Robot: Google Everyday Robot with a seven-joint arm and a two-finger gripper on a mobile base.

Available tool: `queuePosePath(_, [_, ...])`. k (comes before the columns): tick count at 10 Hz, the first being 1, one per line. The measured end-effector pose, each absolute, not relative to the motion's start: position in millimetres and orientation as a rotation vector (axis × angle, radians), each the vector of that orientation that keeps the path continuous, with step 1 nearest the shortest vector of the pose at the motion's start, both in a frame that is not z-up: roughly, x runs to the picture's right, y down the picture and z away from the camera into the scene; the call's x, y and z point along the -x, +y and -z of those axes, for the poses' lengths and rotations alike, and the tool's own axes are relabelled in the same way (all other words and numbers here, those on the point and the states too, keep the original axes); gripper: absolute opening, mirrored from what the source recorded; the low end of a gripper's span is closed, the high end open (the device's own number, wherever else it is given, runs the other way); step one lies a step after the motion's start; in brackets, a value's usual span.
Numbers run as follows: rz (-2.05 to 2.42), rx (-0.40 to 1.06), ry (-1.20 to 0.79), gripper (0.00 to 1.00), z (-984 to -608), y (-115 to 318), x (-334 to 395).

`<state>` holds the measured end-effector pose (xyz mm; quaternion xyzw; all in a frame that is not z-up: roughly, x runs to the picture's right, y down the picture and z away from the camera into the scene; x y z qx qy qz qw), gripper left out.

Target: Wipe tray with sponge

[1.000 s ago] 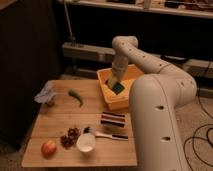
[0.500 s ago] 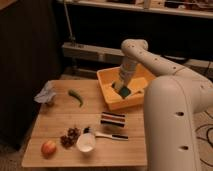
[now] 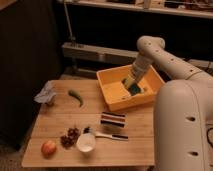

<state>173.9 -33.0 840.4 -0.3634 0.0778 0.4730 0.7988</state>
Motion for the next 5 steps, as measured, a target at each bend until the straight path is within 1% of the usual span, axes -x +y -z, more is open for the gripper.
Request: queuePosePath(5, [-1.054,0.754,0.17,0.0,-860,-69,-184])
